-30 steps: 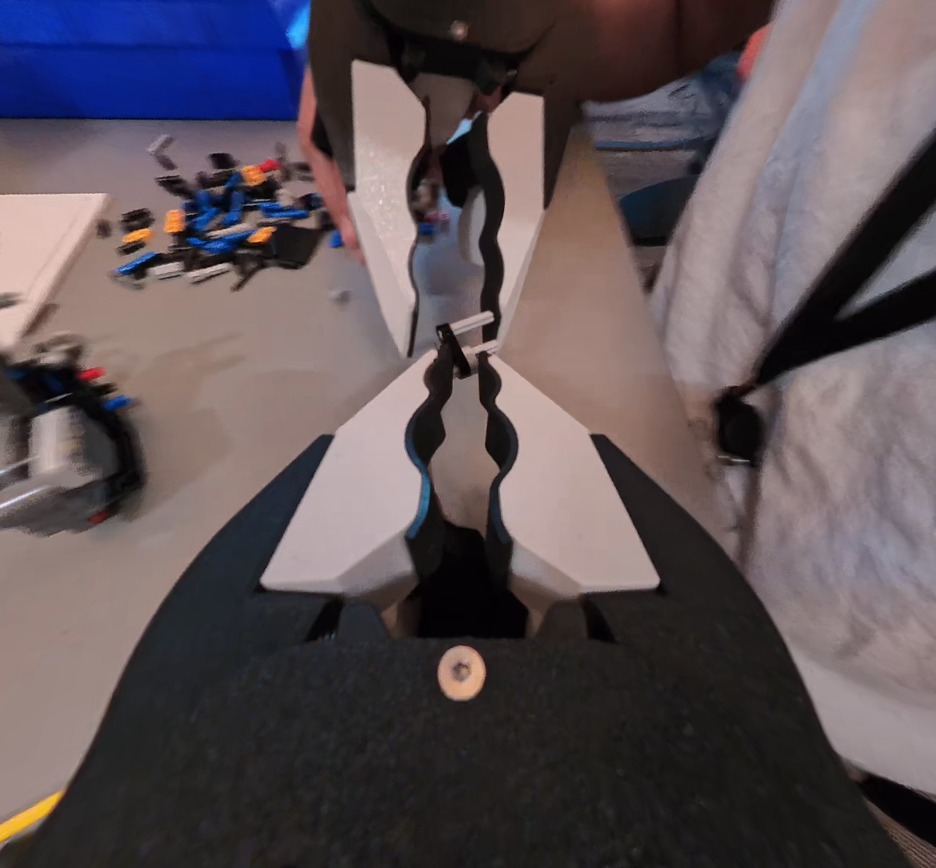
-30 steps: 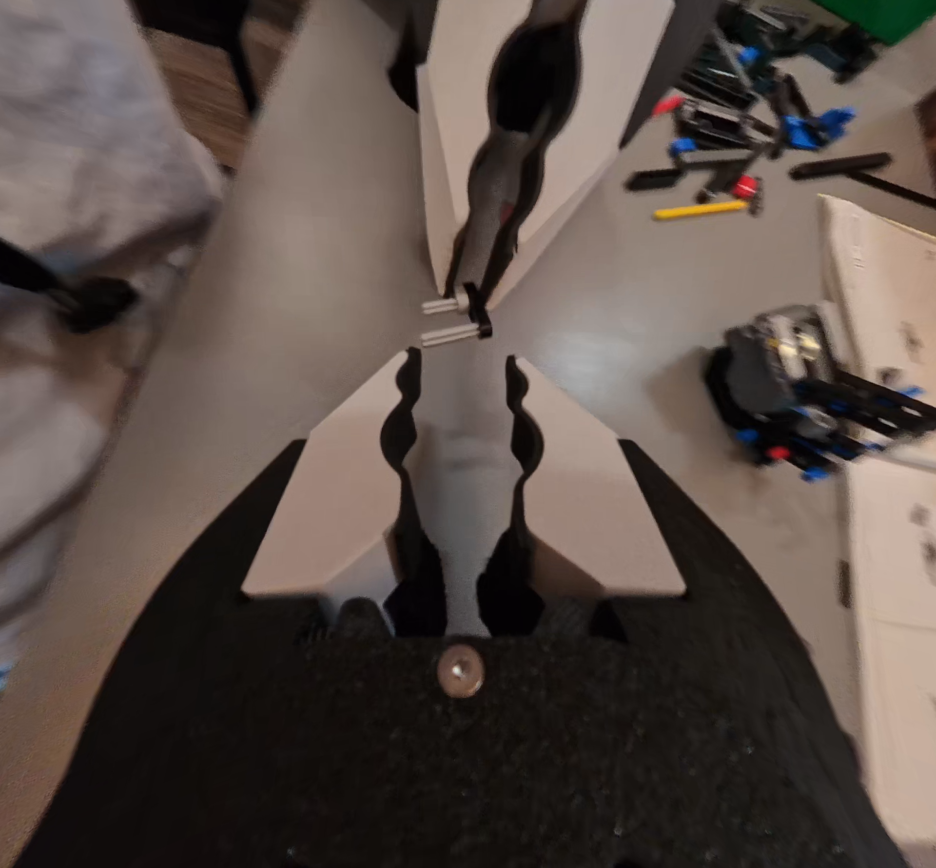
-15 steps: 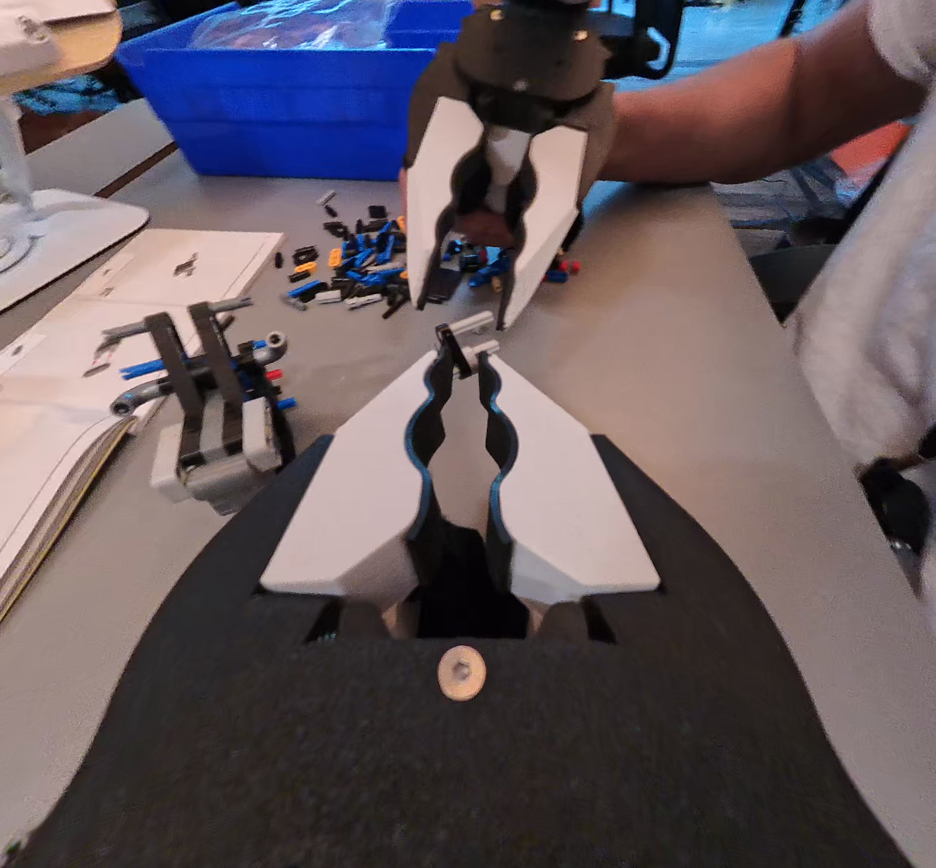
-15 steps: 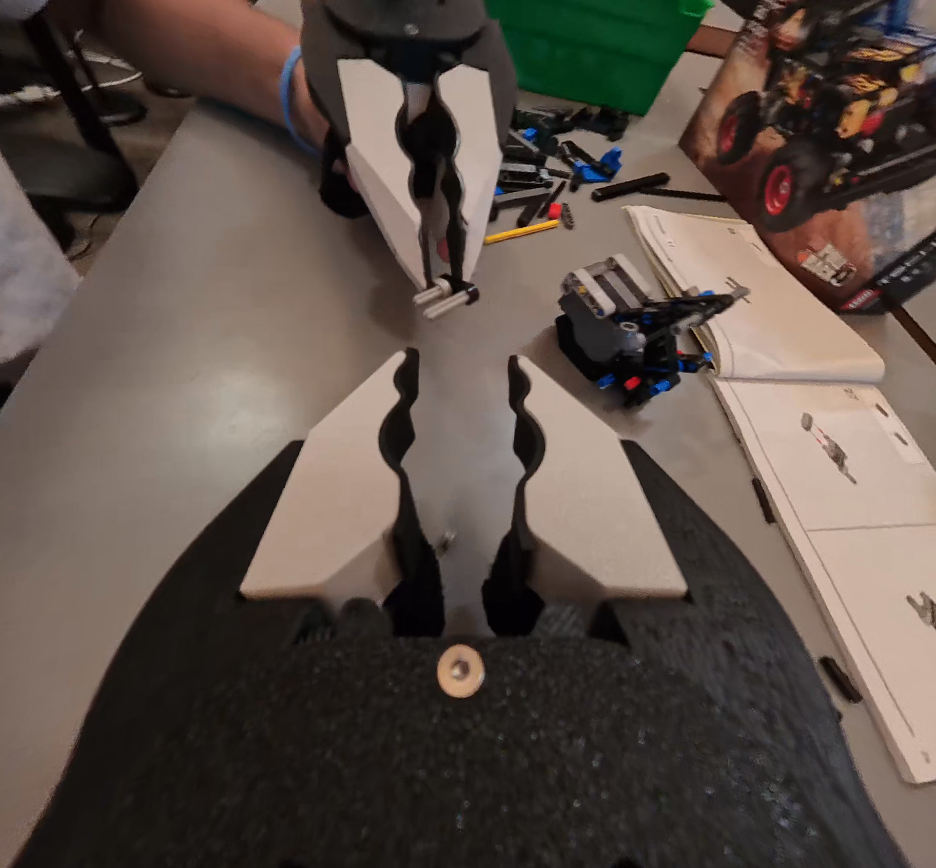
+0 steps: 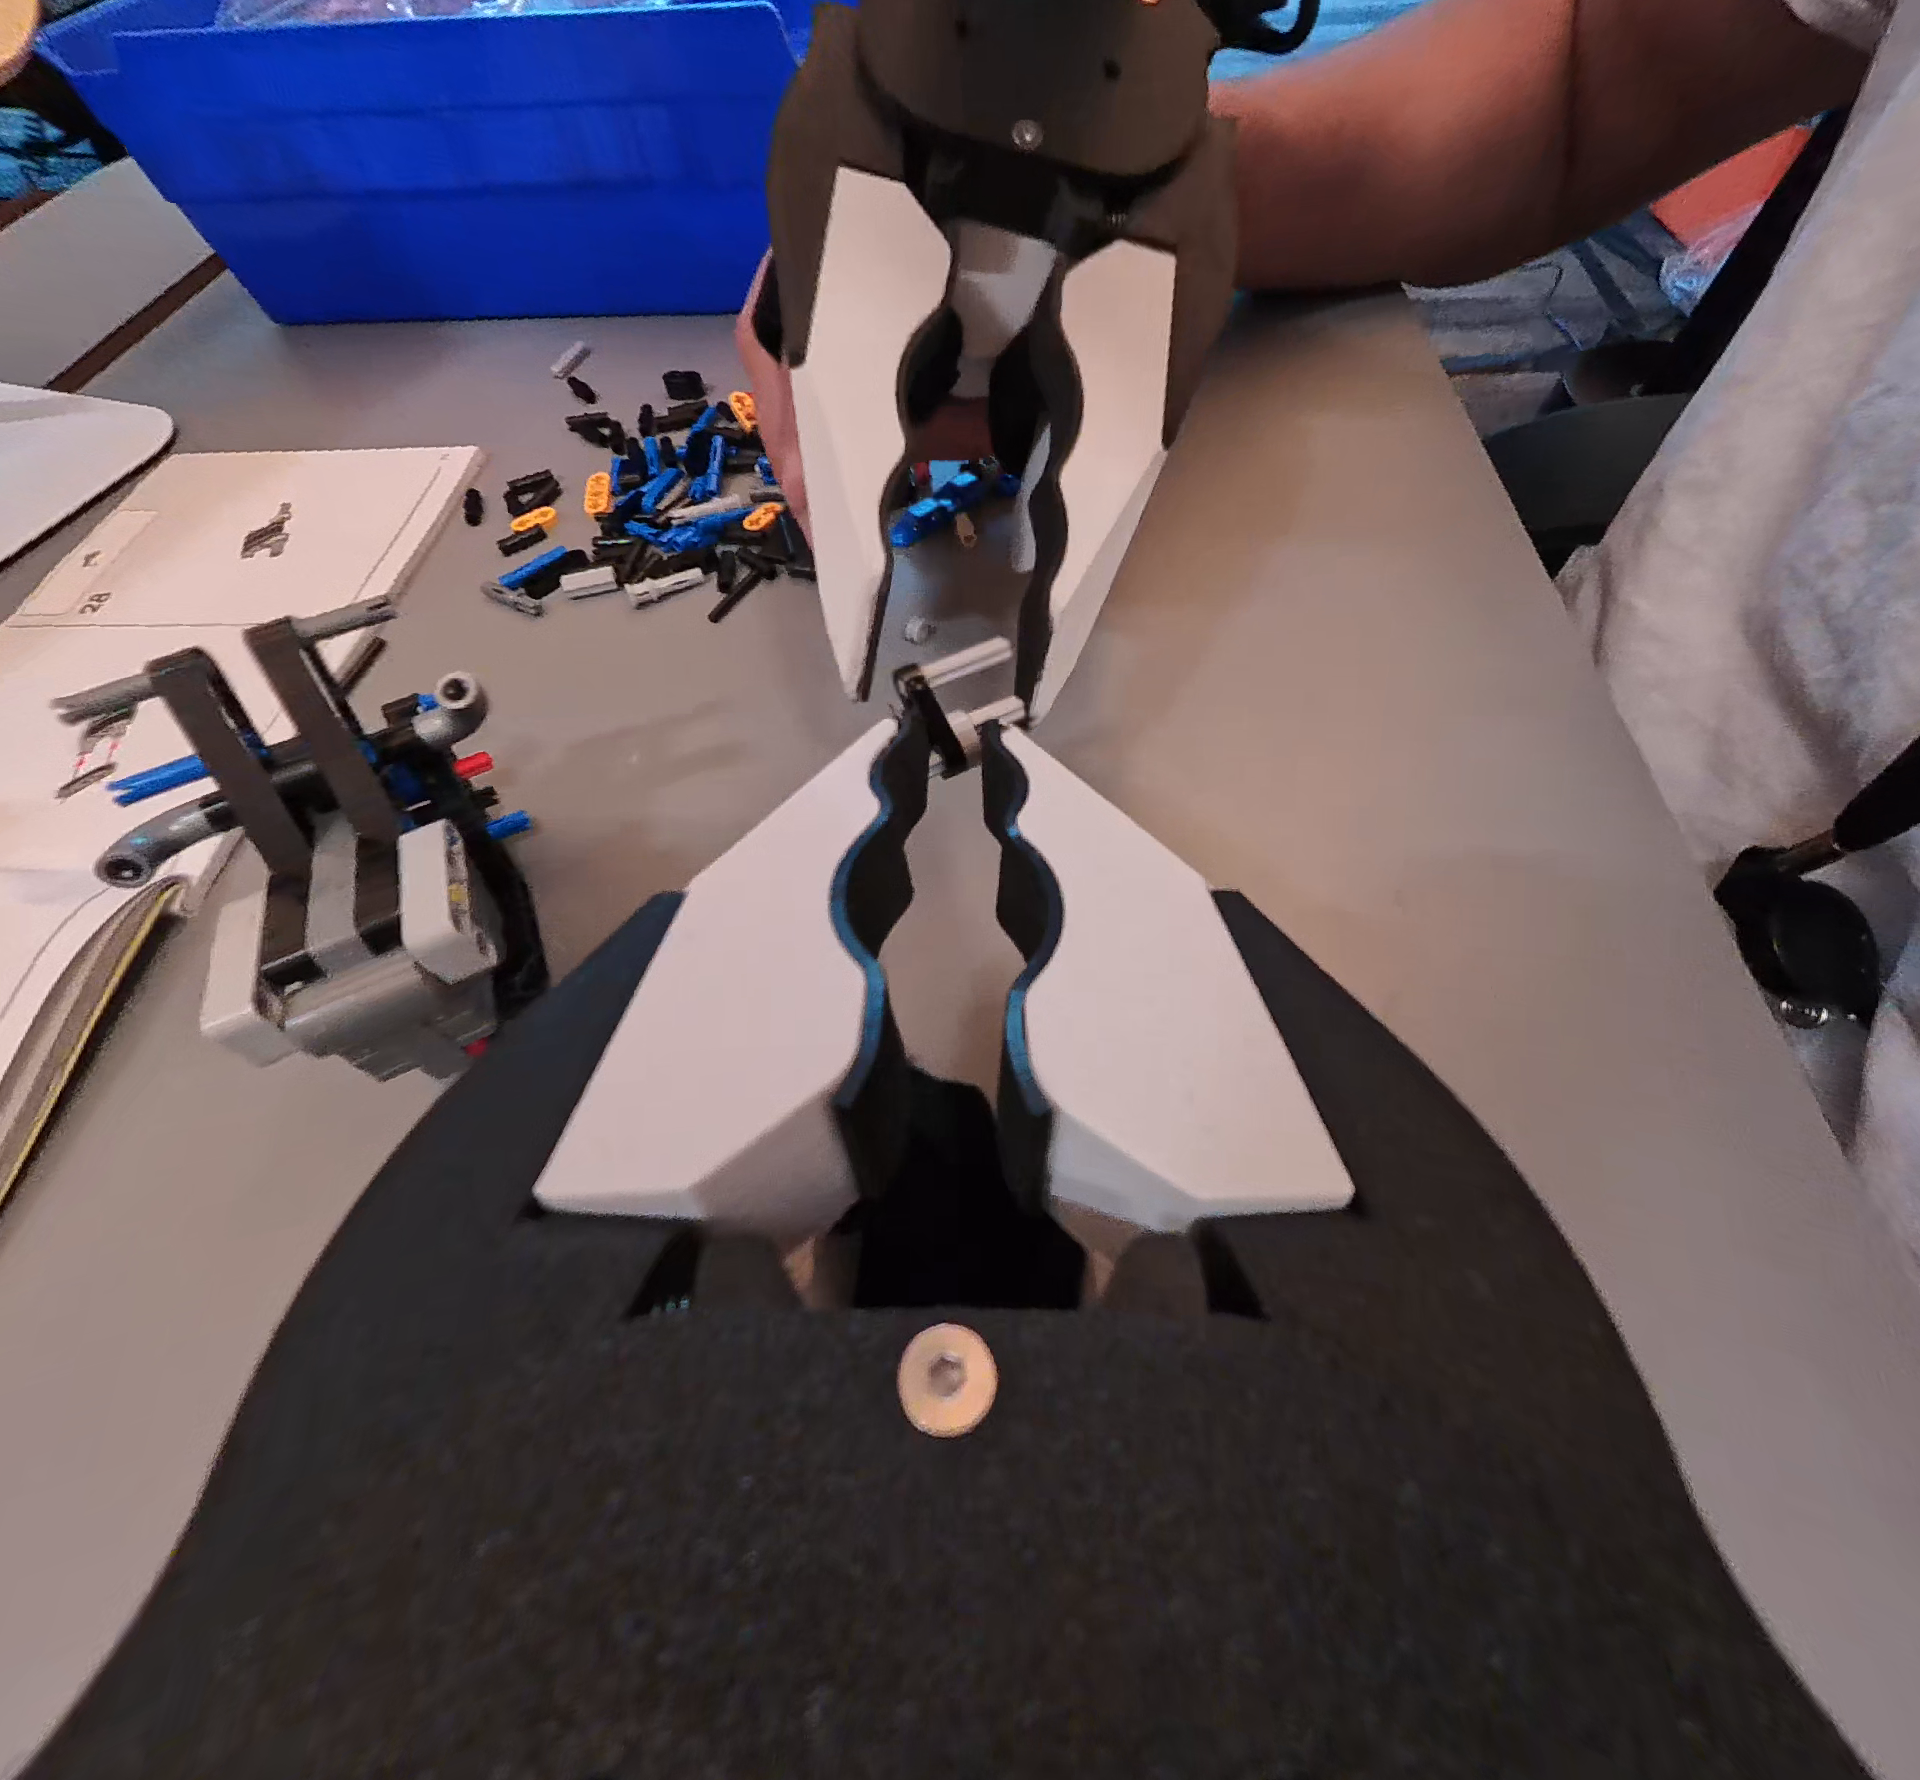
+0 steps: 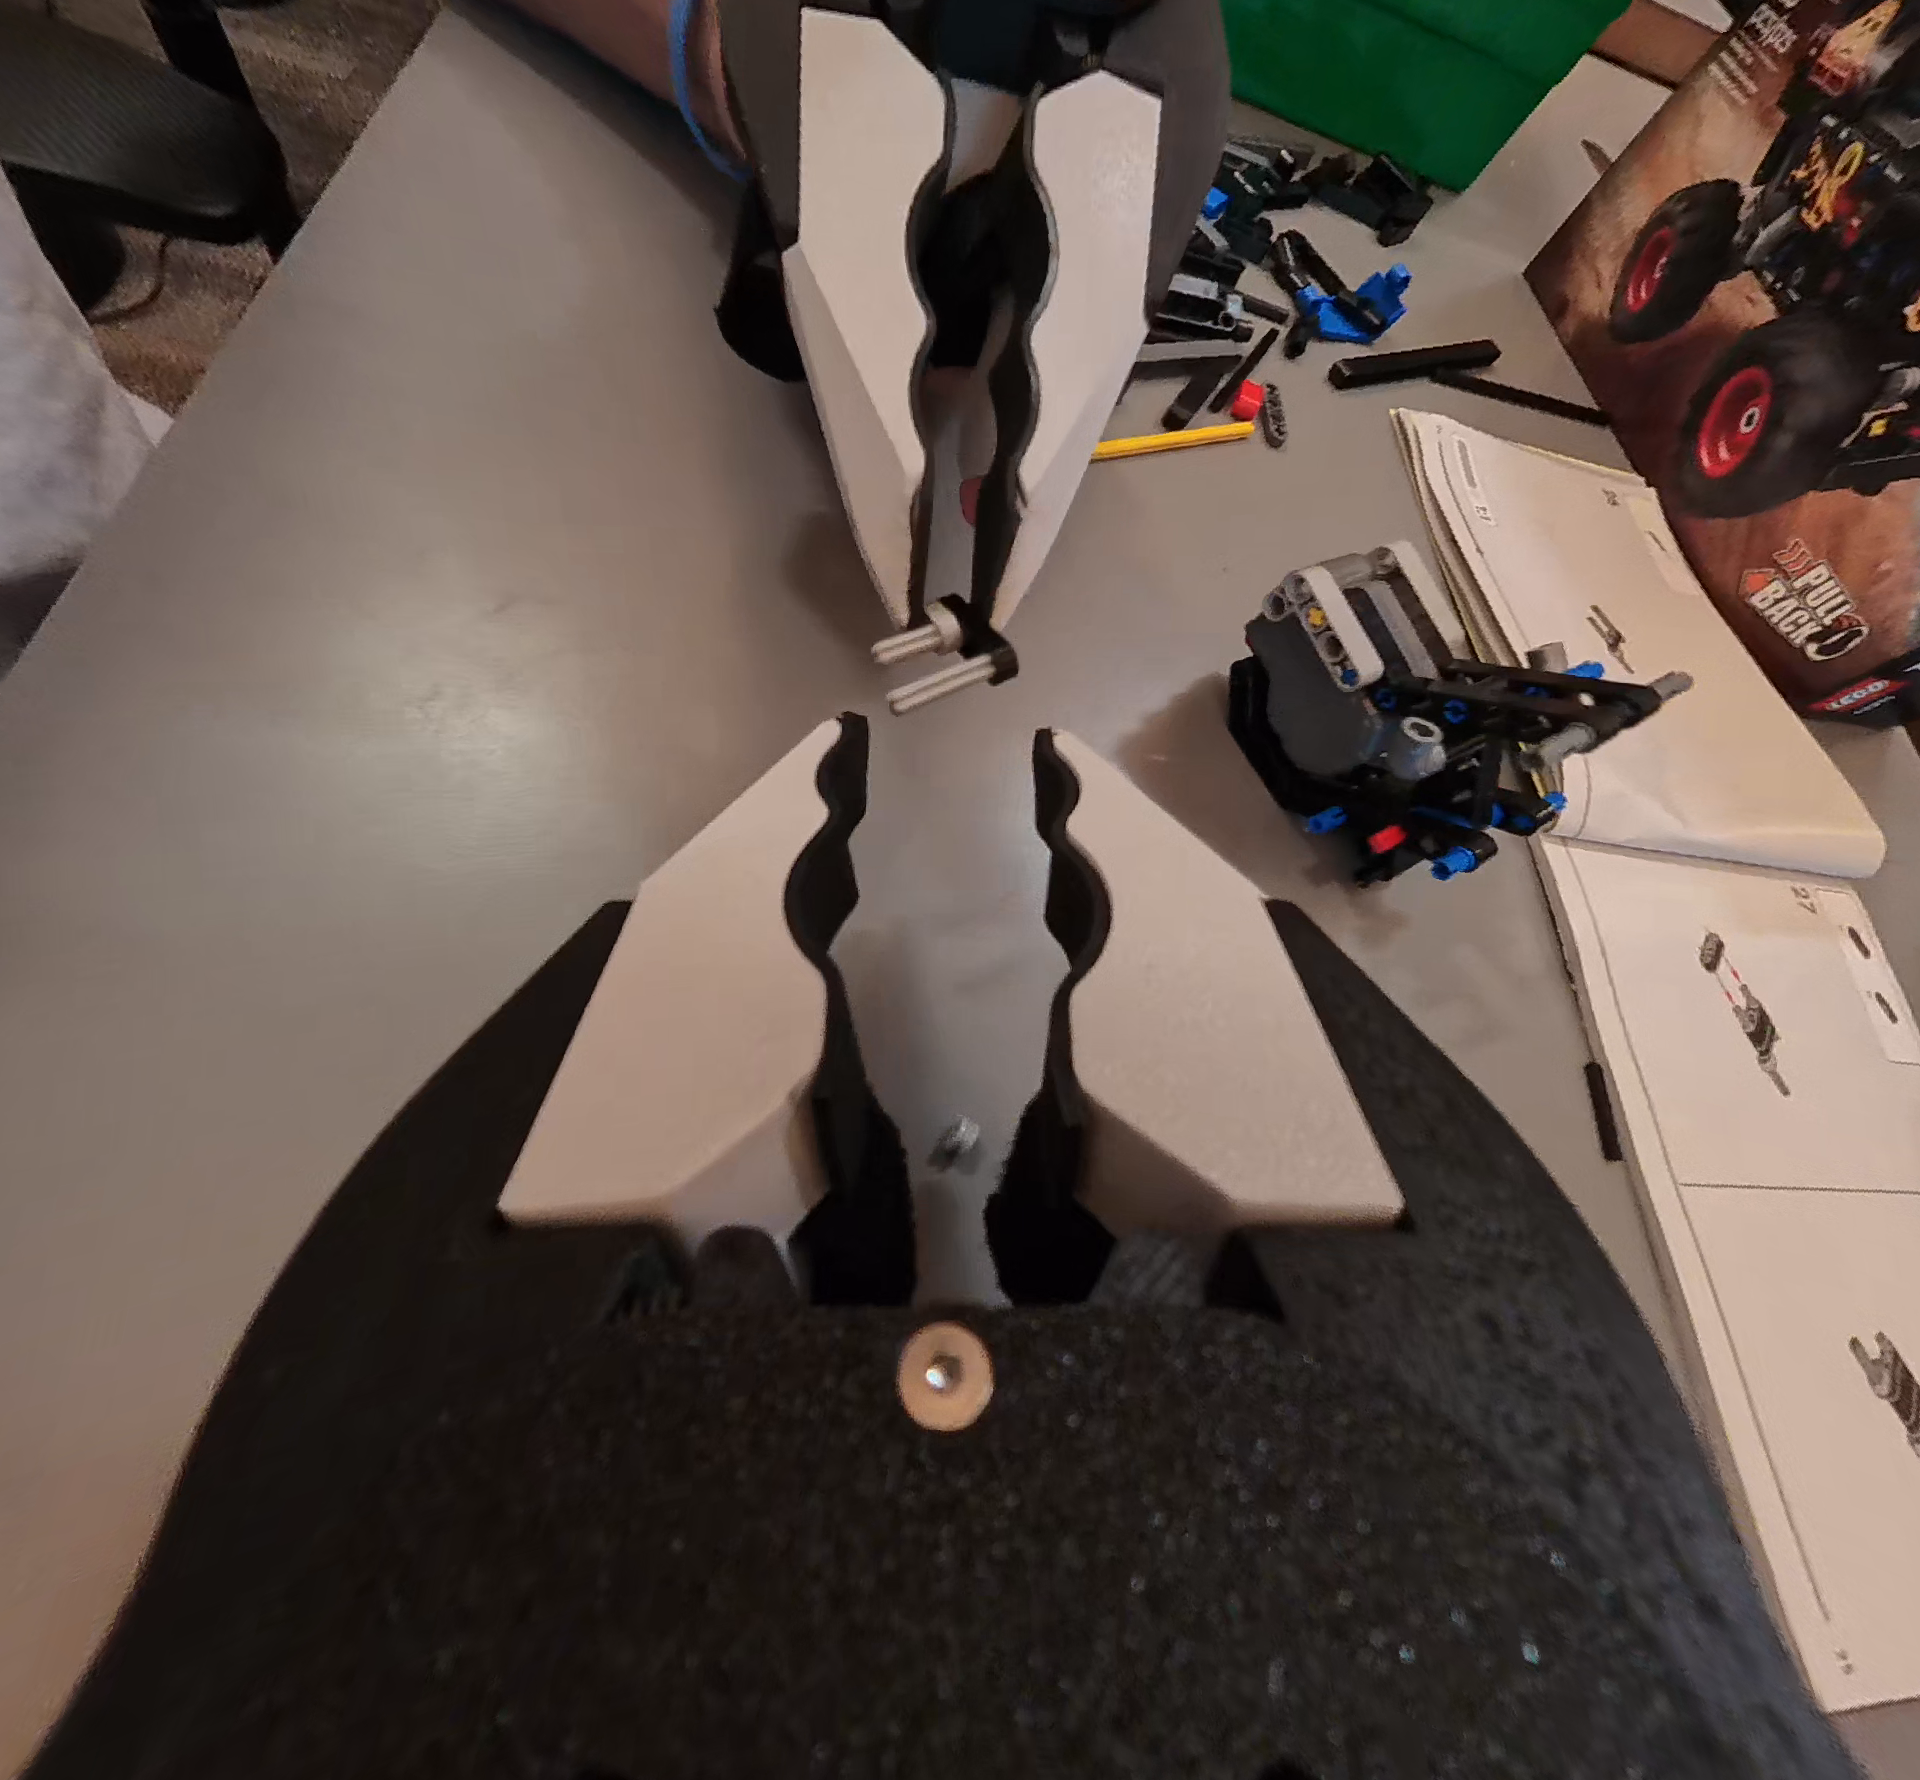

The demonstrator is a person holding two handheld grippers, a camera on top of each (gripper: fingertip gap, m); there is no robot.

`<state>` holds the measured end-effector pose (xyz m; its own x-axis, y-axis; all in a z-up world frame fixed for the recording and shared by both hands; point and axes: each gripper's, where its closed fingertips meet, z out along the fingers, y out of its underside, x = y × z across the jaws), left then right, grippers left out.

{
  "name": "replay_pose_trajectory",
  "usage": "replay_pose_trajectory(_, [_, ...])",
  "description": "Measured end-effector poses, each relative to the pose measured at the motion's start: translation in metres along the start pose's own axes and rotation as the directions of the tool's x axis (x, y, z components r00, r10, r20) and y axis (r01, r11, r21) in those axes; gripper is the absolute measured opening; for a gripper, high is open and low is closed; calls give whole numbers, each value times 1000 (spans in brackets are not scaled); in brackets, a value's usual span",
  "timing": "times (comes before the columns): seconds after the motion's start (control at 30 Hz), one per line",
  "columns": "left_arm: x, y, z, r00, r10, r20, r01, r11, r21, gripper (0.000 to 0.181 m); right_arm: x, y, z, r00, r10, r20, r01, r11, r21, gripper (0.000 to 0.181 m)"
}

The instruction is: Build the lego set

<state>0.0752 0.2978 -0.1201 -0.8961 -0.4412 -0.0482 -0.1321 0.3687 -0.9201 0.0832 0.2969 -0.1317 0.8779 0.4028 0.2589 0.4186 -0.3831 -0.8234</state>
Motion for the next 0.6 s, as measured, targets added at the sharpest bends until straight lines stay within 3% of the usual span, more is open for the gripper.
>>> replay_pose_trajectory(0.4, [21, 10, 6, 994, 76, -84, -82, 994, -71, 8, -25, -3, 0, 991, -75, 107, 76, 997, -6, 26])
replay_pose_trajectory(0.6, [21, 25, 12, 981, 188, -46, -193, 967, -163, 8, -30, 13, 9, 982, -166, 87, 179, 968, -174, 24])
